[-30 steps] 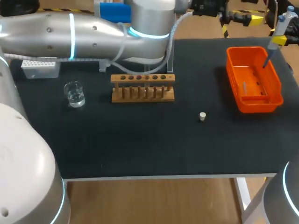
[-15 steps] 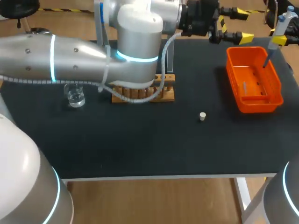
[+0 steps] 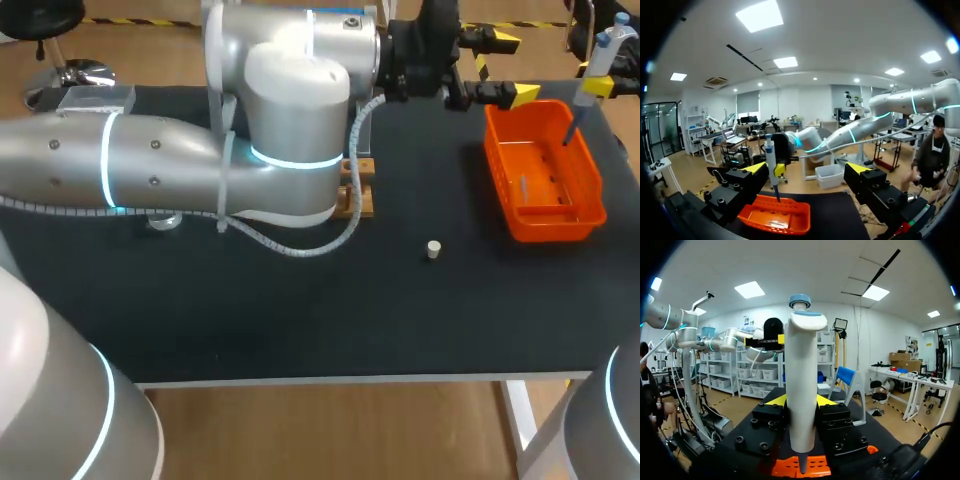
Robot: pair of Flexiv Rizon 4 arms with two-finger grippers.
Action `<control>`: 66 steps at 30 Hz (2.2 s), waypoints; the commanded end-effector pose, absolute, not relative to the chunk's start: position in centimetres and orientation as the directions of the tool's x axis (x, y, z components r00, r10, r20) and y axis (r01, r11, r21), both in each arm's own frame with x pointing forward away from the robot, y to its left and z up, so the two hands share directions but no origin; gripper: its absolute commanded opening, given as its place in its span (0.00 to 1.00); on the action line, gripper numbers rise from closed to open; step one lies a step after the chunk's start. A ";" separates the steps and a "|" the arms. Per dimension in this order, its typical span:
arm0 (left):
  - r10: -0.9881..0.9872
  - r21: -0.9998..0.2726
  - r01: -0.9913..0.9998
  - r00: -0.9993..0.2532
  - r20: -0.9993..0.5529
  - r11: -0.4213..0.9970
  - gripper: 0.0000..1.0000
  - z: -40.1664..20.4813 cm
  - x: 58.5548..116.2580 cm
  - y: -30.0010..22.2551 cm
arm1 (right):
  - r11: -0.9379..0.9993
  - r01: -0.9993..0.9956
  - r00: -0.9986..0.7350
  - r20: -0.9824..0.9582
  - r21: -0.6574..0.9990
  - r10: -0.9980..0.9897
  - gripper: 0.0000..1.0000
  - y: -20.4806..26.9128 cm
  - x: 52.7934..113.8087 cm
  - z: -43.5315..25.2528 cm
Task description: Invert the test tube, pick up the pipette, mount the tip to pipette, aspirate from beaker and dispense into the tube, eject the tip, return the pipette, and cap with the stopper.
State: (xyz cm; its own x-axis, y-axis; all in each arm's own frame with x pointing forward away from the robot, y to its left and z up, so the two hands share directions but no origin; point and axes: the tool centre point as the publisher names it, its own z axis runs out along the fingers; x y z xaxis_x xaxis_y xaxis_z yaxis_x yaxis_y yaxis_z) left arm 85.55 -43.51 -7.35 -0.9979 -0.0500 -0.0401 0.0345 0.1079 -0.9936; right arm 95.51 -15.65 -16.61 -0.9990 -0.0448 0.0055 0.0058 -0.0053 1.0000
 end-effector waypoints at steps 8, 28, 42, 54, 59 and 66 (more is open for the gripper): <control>-0.098 -0.994 0.054 -0.993 -0.063 0.096 1.00 -8.6 86.3 -42.4 | -0.002 0.006 -0.999 0.006 1.000 -0.046 0.00 -15.7 95.6 -16.5; -0.167 -0.994 0.040 -0.984 -0.056 0.097 1.00 -10.2 85.2 -30.9 | -0.002 0.006 -0.999 0.006 1.000 -0.046 0.00 -15.7 95.6 -16.5; -0.205 -0.995 0.022 -0.978 -0.042 0.099 1.00 -11.7 83.2 -24.2 | -0.002 0.006 -0.999 0.006 1.000 -0.046 0.00 -15.7 95.6 -16.5; -0.207 -0.996 0.010 -0.978 -0.028 0.086 1.00 -12.6 82.9 -22.6 | -0.002 0.006 -0.999 0.006 1.000 -0.046 0.00 -15.7 95.6 -16.5; -0.220 -0.995 -0.006 -0.975 -0.015 0.095 1.00 -12.7 82.8 -22.6 | -0.002 0.006 -0.999 0.006 1.000 -0.046 0.00 -15.7 95.6 -16.5; -0.220 -0.995 -0.006 -0.975 -0.015 0.095 1.00 -12.7 82.8 -22.6 | -0.002 0.006 -0.999 0.006 1.000 -0.046 0.00 -15.7 95.6 -16.5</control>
State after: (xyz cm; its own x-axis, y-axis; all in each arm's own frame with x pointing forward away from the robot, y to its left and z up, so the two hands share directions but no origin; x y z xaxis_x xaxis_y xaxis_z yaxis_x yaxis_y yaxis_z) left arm 82.96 -22.71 -12.67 -0.9757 -0.2186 -0.0153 -0.0058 0.0958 -0.9954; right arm 95.51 -15.65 -16.61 -0.9990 -0.0448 0.0055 0.0058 -0.0053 1.0000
